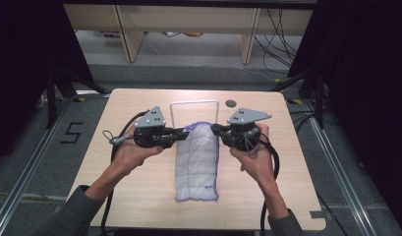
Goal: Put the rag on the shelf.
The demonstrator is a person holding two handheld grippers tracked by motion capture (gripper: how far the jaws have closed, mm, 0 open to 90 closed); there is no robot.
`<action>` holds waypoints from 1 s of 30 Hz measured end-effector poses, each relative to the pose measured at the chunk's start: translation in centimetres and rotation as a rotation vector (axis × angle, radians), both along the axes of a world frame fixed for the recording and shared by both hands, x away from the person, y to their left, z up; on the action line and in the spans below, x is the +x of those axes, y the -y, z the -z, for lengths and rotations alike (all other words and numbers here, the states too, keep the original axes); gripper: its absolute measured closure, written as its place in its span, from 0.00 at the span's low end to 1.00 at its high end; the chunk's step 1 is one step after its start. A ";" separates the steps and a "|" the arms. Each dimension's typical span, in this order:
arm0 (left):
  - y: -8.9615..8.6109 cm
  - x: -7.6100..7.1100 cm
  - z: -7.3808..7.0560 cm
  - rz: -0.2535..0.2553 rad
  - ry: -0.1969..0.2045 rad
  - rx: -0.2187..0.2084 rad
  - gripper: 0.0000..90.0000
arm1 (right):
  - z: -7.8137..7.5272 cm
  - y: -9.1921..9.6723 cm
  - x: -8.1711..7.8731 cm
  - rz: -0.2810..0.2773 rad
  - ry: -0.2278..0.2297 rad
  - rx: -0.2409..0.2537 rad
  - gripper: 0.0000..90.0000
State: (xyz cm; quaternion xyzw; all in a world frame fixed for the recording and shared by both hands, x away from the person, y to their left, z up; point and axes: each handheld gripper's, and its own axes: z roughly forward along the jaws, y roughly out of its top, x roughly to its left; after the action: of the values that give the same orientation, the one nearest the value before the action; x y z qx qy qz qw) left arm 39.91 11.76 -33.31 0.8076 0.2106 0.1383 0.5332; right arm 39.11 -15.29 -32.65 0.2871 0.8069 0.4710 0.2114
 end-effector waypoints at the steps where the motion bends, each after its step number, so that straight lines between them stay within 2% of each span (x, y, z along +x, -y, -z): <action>1: -0.1 0.2 -0.4 -0.005 0.002 -0.002 0.93 | -0.3 0.0 0.2 0.000 0.009 0.003 0.96; 7: -0.8 1.6 -2.0 -0.052 0.016 0.004 0.93 | -2.2 0.1 1.1 0.021 0.025 0.034 0.96; 8: -0.9 1.8 -2.2 -0.058 0.017 0.002 0.93 | -2.6 0.1 1.5 0.015 0.039 0.029 0.96; 12: -1.4 2.9 -3.0 -0.066 -0.004 -0.003 0.93 | -3.7 0.0 2.4 0.032 0.028 0.038 0.96; 15: -1.6 3.6 -3.5 -0.077 -0.012 -0.008 0.93 | -4.2 0.0 3.2 0.037 0.034 0.046 0.96; 16: -1.6 3.6 -3.5 -0.077 -0.012 -0.008 0.93 | -4.3 -0.2 3.3 0.046 0.018 0.057 0.96; 17: -1.7 4.1 -3.8 -0.078 -0.018 -0.009 0.93 | -4.4 -0.2 3.7 0.039 0.028 0.052 0.96; 22: -1.8 5.1 -4.5 -0.089 -0.029 0.001 0.93 | -5.0 -0.7 4.8 0.048 0.007 0.045 0.96; 24: -1.8 5.3 -4.6 -0.091 -0.030 -0.001 0.93 | -5.1 -0.7 5.1 0.046 0.015 0.039 0.96; 25: -1.8 5.7 -4.9 -0.098 -0.036 -0.002 0.93 | -5.3 -0.8 5.4 0.052 -0.001 0.051 0.96; 30: -1.9 6.7 -5.7 -0.107 -0.027 -0.006 0.93 | -6.0 -0.9 6.3 0.062 0.012 0.041 0.96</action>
State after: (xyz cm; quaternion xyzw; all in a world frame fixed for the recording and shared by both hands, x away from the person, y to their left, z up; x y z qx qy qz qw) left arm 46.60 13.64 -27.59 0.7954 0.2610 0.1553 0.5244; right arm 45.38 -14.40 -26.64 0.3136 0.7866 0.4821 0.2247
